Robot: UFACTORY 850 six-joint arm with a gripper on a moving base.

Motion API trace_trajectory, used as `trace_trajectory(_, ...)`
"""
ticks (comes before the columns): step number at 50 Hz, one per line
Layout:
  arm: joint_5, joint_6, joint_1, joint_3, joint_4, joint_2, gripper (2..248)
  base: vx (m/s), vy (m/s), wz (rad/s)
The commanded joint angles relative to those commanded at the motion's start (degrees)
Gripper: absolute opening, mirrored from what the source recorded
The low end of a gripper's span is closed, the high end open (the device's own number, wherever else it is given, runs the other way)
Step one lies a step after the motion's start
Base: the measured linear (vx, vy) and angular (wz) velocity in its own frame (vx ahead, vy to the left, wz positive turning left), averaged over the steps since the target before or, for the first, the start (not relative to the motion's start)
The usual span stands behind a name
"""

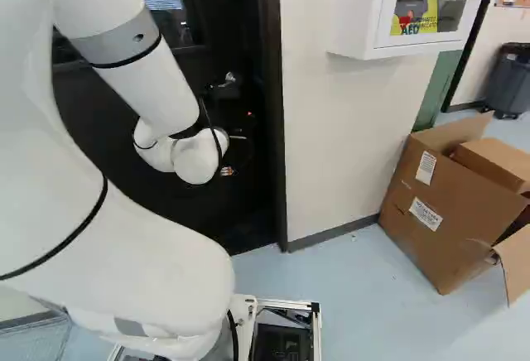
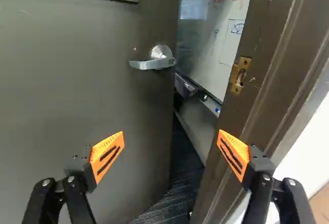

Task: Open the door and move inside

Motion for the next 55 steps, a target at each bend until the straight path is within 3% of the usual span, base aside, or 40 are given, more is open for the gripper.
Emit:
trace_trajectory(26, 0.0, 0.0, 0.0, 0.0, 0.0, 0.0, 247, 0.053, 0.098, -0.272)
trace_trajectory(55, 0.0, 0.0, 0.0, 0.0, 0.0, 0.0, 247, 0.001, 0.137, -0.005)
